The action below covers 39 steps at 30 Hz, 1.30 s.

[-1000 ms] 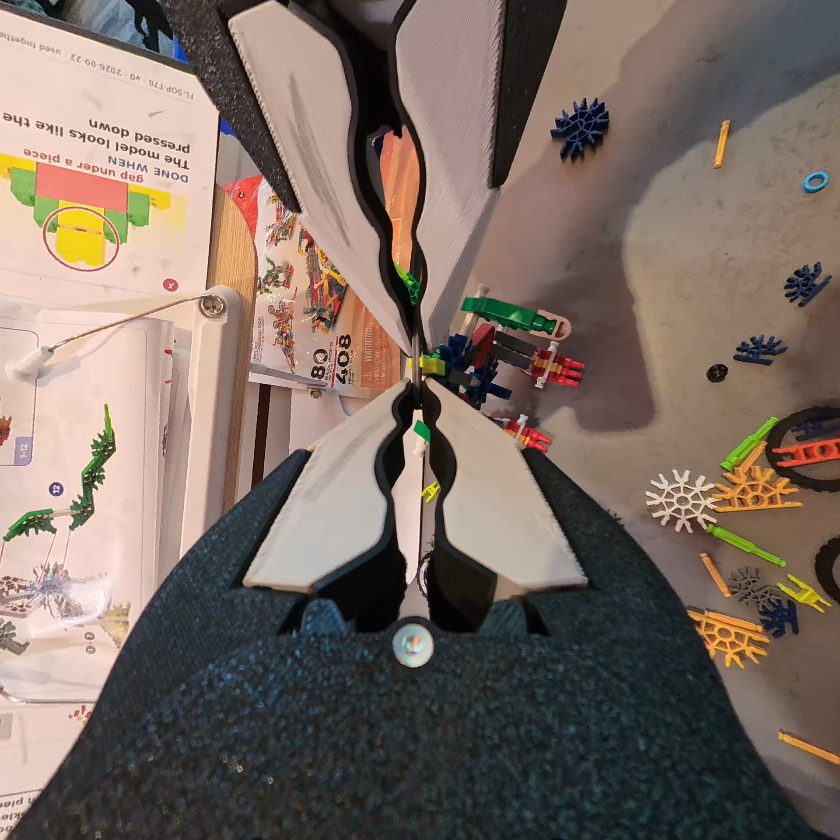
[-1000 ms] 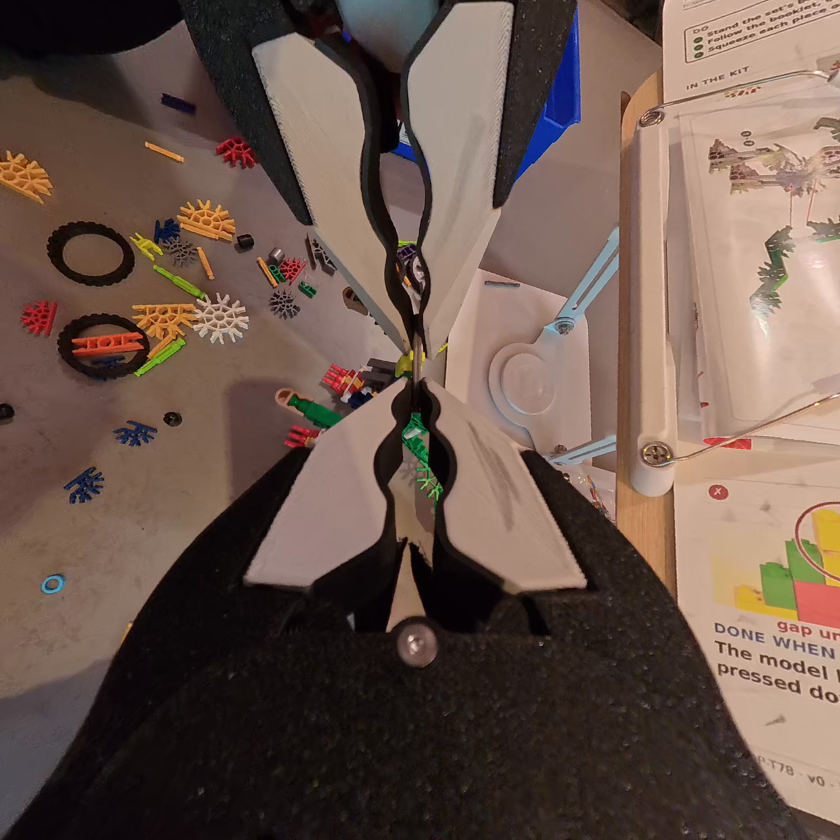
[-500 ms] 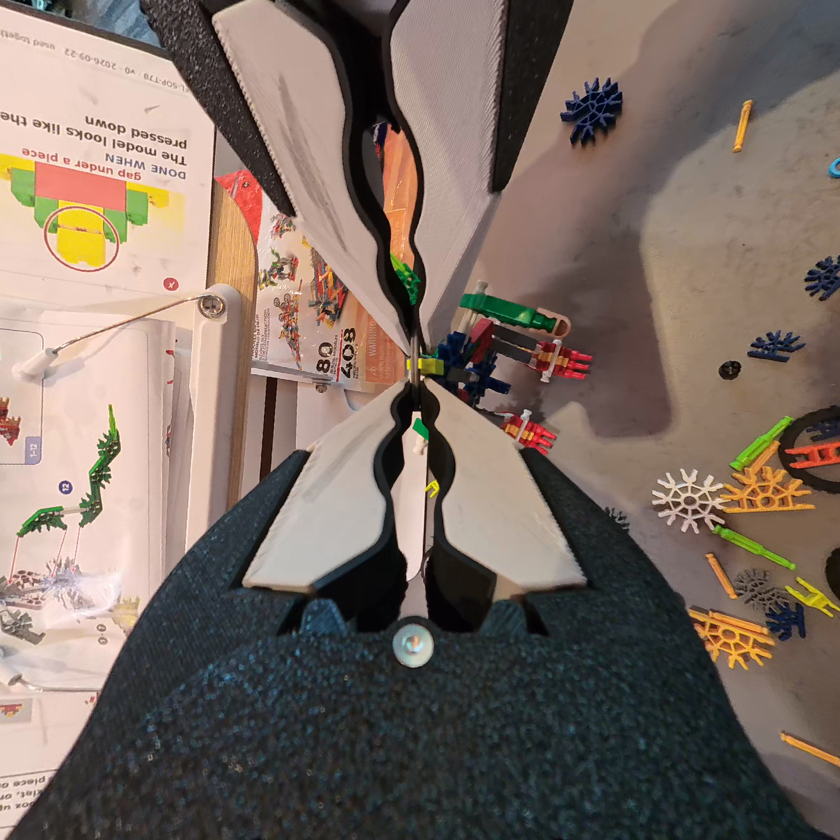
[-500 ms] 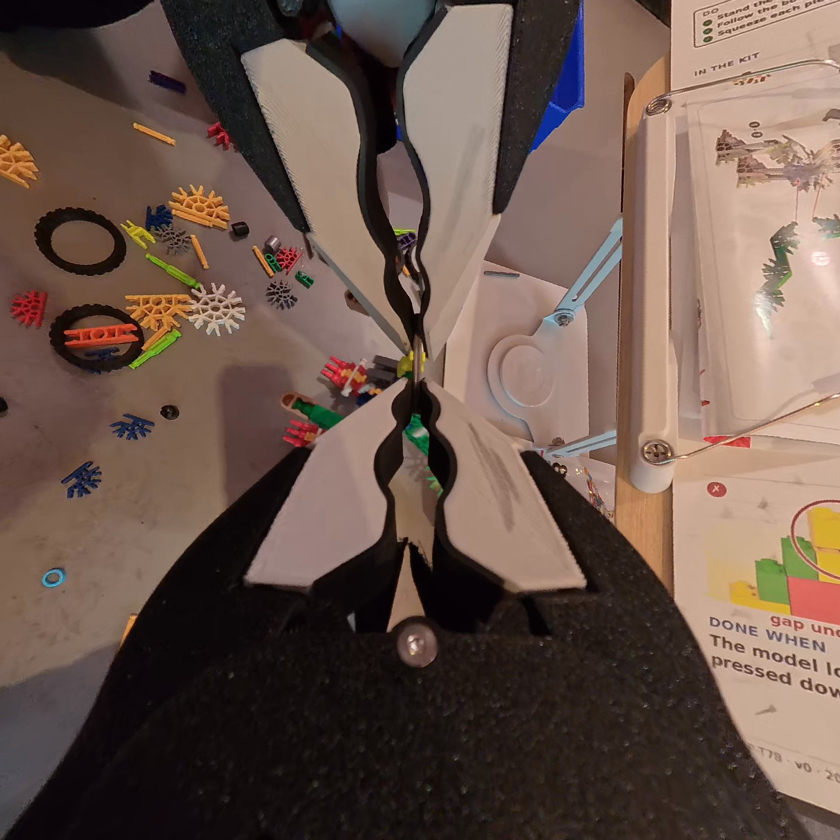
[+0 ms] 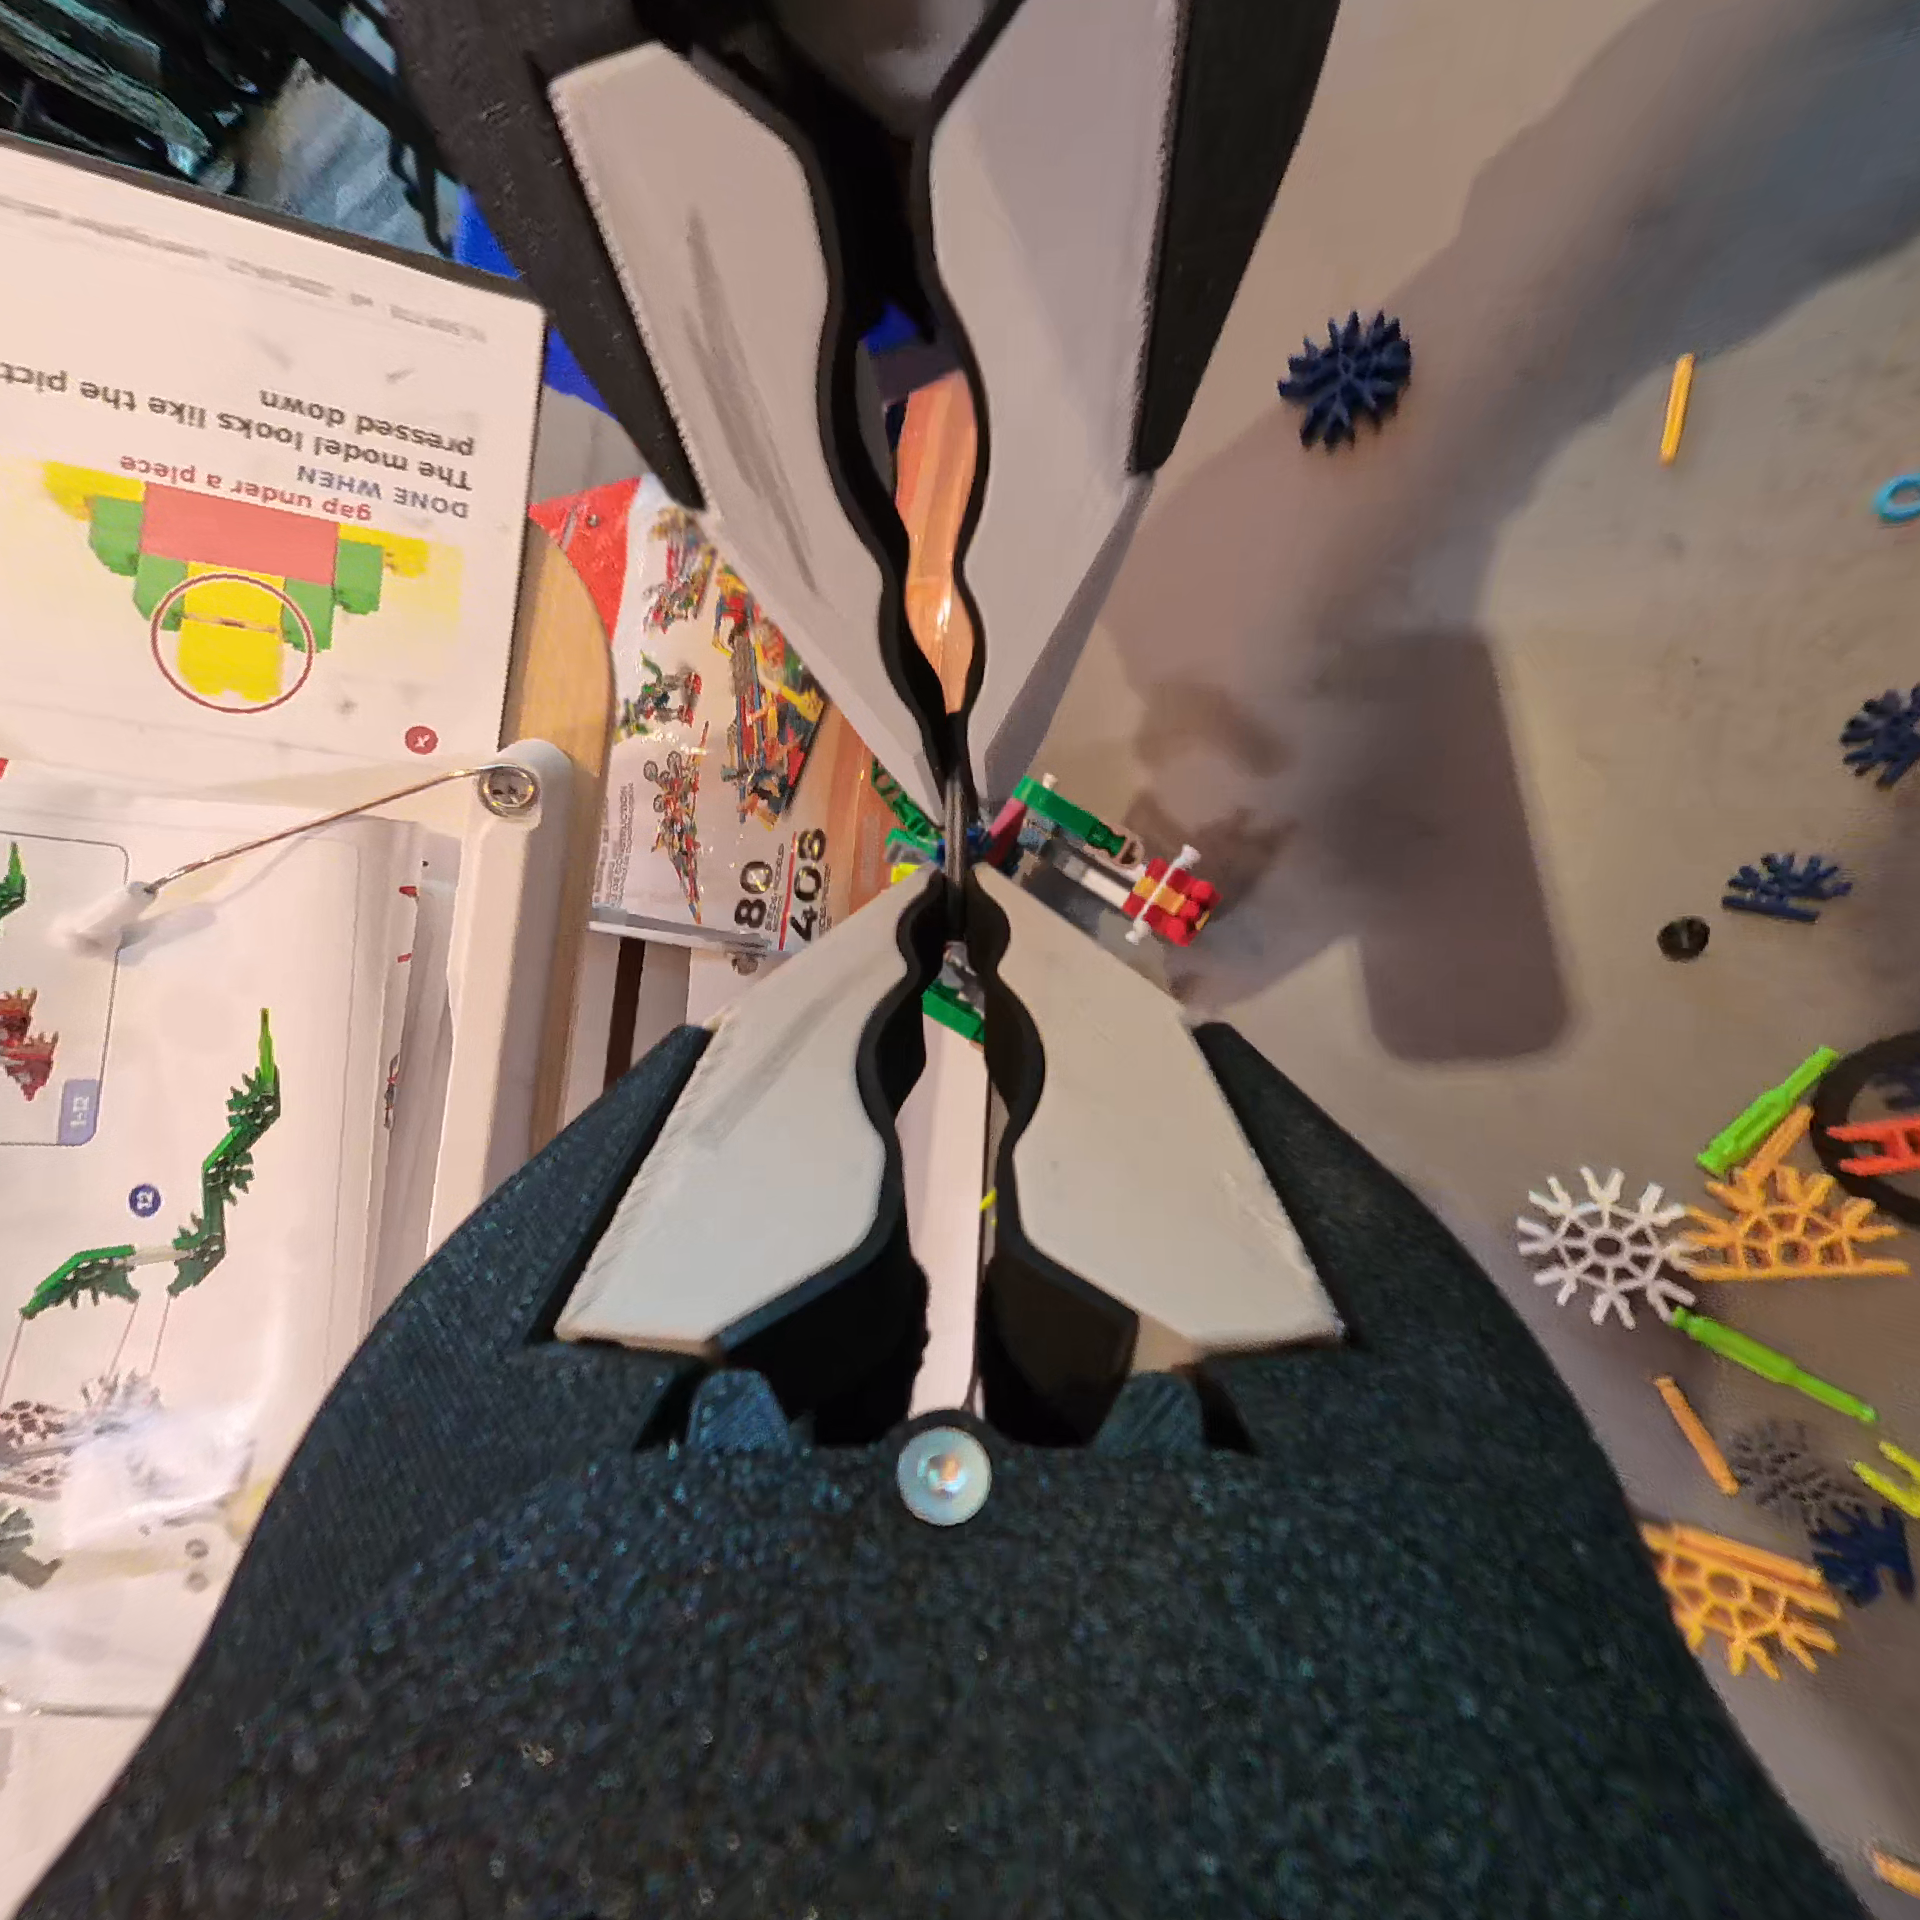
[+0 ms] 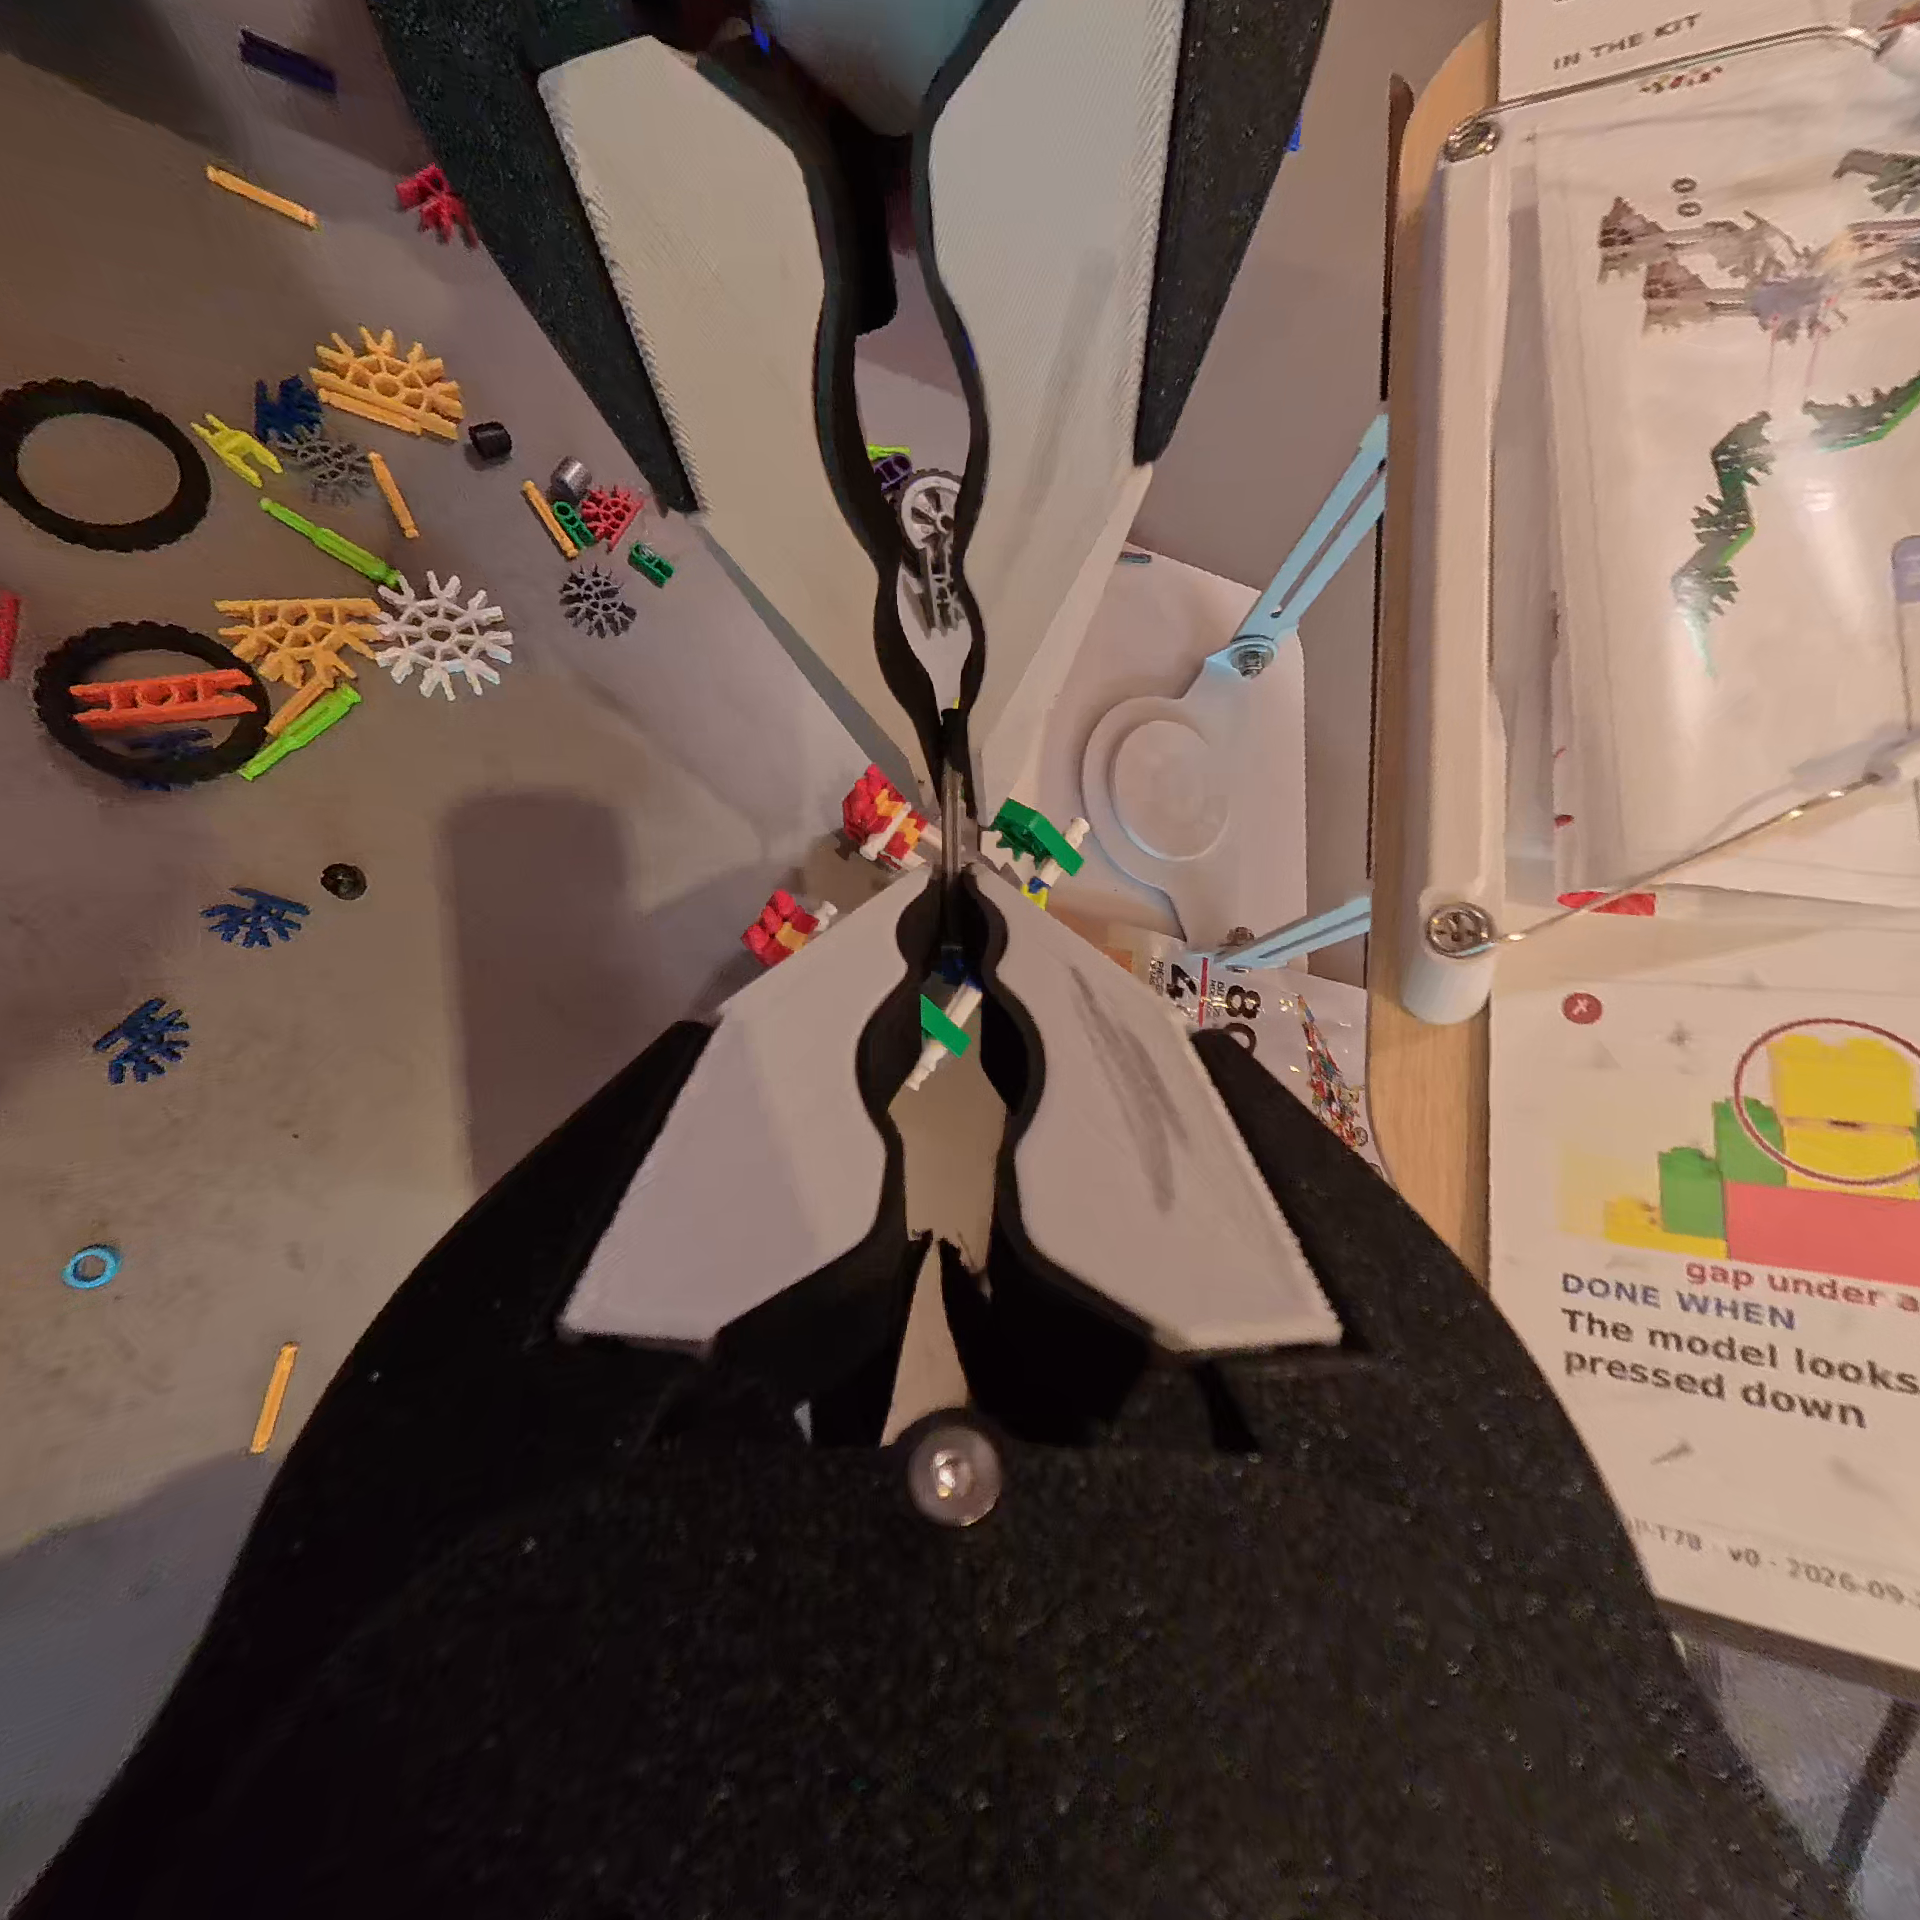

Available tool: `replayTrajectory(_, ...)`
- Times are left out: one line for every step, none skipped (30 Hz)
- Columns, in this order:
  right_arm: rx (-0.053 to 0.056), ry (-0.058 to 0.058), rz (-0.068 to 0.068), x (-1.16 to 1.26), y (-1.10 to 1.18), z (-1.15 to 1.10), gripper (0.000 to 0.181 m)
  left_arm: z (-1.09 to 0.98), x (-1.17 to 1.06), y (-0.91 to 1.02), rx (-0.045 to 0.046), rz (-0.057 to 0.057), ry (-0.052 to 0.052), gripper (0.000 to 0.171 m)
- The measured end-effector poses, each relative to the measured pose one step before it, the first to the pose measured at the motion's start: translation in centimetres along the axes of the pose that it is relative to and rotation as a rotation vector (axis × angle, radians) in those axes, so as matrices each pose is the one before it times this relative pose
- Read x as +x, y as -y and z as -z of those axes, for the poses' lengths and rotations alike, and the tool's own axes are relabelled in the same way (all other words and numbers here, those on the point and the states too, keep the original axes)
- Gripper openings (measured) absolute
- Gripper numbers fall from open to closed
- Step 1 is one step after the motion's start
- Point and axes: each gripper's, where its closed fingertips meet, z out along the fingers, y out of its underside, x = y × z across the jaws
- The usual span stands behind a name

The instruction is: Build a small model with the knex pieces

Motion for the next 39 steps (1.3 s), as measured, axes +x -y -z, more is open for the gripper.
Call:
replayTrajectory(-0.011,-0.0111,-0.0028,0.133,-0.154,0.109,0.001,-0.097,-0.205,0.212,0.01826,0.015,0.0009,0.0)
replayTrajectory(-0.0208,-0.0192,0.0039,0.168,-0.28,-0.011,0.001,-0.294,-0.21,0.109,0.01411,-0.0006,0.0066,0.0)
replayTrajectory(-0.0261,-0.024,0.0044,0.274,-0.365,-0.007,0.001,-0.437,-0.292,-0.041,0.00554,-0.001,0.0127,0.001)
replayTrajectory(-0.0249,-0.0253,-0.001,0.357,-0.381,0.061,0.001,-0.202,-0.283,0.124,0.00751,-0.0071,0.0221,0.001)
replayTrajectory(-0.0171,-0.0214,-0.0035,0.319,-0.308,0.162,0.001,-0.243,-0.421,0.3,0.00731,-0.0148,0.0309,0.001)
replayTrajectory(-0.0062,-0.0126,-0.0021,0.188,-0.21,0.289,0.001,-0.156,-0.185,0.343,0.00499,-0.0072,0.0153,0.001)
replayTrajectory(0.0031,-0.0076,-0.0091,0.145,-0.154,0.368,0.001,-0.101,-0.104,0.343,0.00839,0.0014,0.008,0.001)
replayTrajectory(0.0089,-0.0041,-0.0175,0.092,-0.101,0.318,0.001,-0.076,-0.161,0.296,0.016,0.0076,0.0068,0.002)
replayTrajectory(0.0091,-0.0024,-0.0161,0.019,-0.111,0.189,0.001,-0.065,-0.05,0.272,0.02349,0.0153,-0.0071,0.002)
replayTrajectory(0.0062,-0.0032,-0.015,0.003,-0.193,0.069,0.001,-0.101,-0.011,0.185,0.02493,0.0222,-0.0134,0.002)
replayTrajectory(0.0015,-0.0056,-0.0156,0.05,-0.276,-0.037,0.001,-0.148,-0.084,-0.042,0.01431,0.0182,-0.008,0.003)
replayTrajectory(-0.004,-0.0095,-0.0134,0.144,-0.403,-0.087,0.001,-0.204,-0.247,-0.24,0.00399,0.0087,0.0054,0.005)
replayTrajectory(-0.0096,-0.0047,-0.0127,0.14,-0.468,-0.125,0.001,-0.298,-0.204,-0.308,-0.00191,0.0071,0.0048,0.006)
replayTrajectory(-0.0115,-0.003,-0.0117,0.136,-0.459,-0.134,0.001,-0.149,-0.07,-0.32,-0.00875,0.0118,-0.0014,0.006)
replayTrajectory(-0.0127,-0.0057,-0.0121,0.158,-0.455,-0.119,0.001,-0.348,-0.158,-0.45,-0.0157,0.0095,0.0077,0.007)
replayTrajectory(-0.014,-0.0036,-0.0124,0.15,-0.533,-0.117,0.001,-0.328,-0.168,-0.56,-0.0238,0.0028,0.0102,0.009)
replayTrajectory(-0.0143,-0.0019,-0.0107,0.129,-0.561,-0.131,0.001,-0.223,0.255,-0.622,-0.0256,-0.0004,-0.0158,0.012)
replayTrajectory(-0.0135,-0.0018,-0.0097,0.059,-0.368,-0.151,0.001,-0.143,0.491,-0.546,-0.01871,0.0011,-0.0325,0.013)
replayTrajectory(-0.0114,0.0007,-0.0071,0.06,-0.341,-0.13,0.001,-0.122,0.31,-0.508,-0.01652,0.0119,-0.0296,0.016)
replayTrajectory(-0.0076,0.0035,-0.0043,0.079,-0.303,-0.082,0.001,-0.219,0.519,-0.664,-0.0259,0.0144,-0.0397,0.022)
replayTrajectory(-0.0032,0.003,-0.0045,0.077,-0.165,-0.042,0.001,-0.271,0.378,-0.497,-0.01319,0.0046,-0.0274,0.027)
replayTrajectory(-0.0019,0.0027,-0.0044,0.06,-0.113,-0.064,0.001,-0.283,0.064,-0.321,-0.00382,0.0039,-0.0082,0.028)
replayTrajectory(-0.0028,0.0042,-0.0011,-0.023,-0.098,-0.071,0.001,-0.294,-0.117,-0.262,-0.00572,0.0034,0.0013,0.028)
replayTrajectory(-0.004,0.0053,0.0018,-0.077,-0.123,-0.091,0.002,-0.269,-0.311,-0.062,0.00428,-0.0028,0.0156,0.028)
replayTrajectory(-0.0046,0.0039,0.0024,-0.083,-0.12,-0.091,0.001,-0.237,-0.102,-0.097,0.00149,0.0024,0.0024,0.027)
replayTrajectory(-0.0039,0.0023,0.0019,-0.049,-0.076,-0.076,0.001,-0.244,0.186,-0.241,-0.00504,0.0056,-0.0147,0.027)
replayTrajectory(-0.0017,0.0021,0.0011,-0.053,-0.026,-0.064,0.001,-0.213,0.165,-0.262,-0.00832,-0.0032,-0.0093,0.026)
replayTrajectory(0.0009,0.0014,0.0007,-0.05,0.041,-0.049,0.001,-0.239,-0.045,-0.365,-0.01169,-0.007,0.004,0.023)
replayTrajectory(0.0019,-0.0013,0.0007,0.003,0.065,-0.004,0.001,-0.204,-0.103,-0.367,-0.01341,-0.0011,0.004,0.018)
replayTrajectory(0.001,-0.002,0.0004,0.039,0.025,0.008,0.001,-0.092,-0.052,-0.198,-0.00565,0.0013,0.0007,0.017)
replayTrajectory(0.0008,-0.0003,-0.0001,0.011,0.0,0.039,0.001,-0.028,-0.023,0.013,0.00525,0.0012,-0.0007,0.017)
replayTrajectory(0.0017,0.0003,-0.0007,0.002,0.006,0.062,0.001,0.029,0.076,0.057,0.00622,0.0029,-0.0066,0.016)
replayTrajectory(0.0021,0.0003,-0.0008,0.011,-0.007,0.055,0.001,0.029,0.066,0.027,0.00383,-0.0021,-0.0031,0.016)
replayTrajectory(0.0014,-0.0002,-0.0013,0.042,-0.016,0.071,0.001,-0.005,0.041,-0.014,0.00048,-0.0028,-0.0014,0.016)
replayTrajectory(0.001,-0.0011,-0.0023,0.041,-0.014,0.072,0.001,0.046,0.048,-0.054,-0.00134,0.0005,-0.0038,0.015)
replayTrajectory(0.0014,-0.0006,-0.0018,0.051,-0.011,0.065,0.001,0.086,0.15,-0.054,-0.00521,0.0002,-0.0097,0.015)
replayTrajectory(0.0015,-0.0002,-0.0008,0.033,-0.028,0.062,0.002,0.106,0.21,-0.045,-0.00292,-0.0076,-0.0099,0.014)
replayTrajectory(0.001,-0.0002,-0.0009,0.02,-0.023,0.049,0.002,0.058,0.295,-0.014,-0.00103,-0.0073,-0.0107,0.013)
replayTrajectory(0.0002,0.001,-0.0006,-0.018,-0.02,0.029,0.002,0.138,0.255,-0.01,-0.00183,0.0018,-0.0137,0.012)
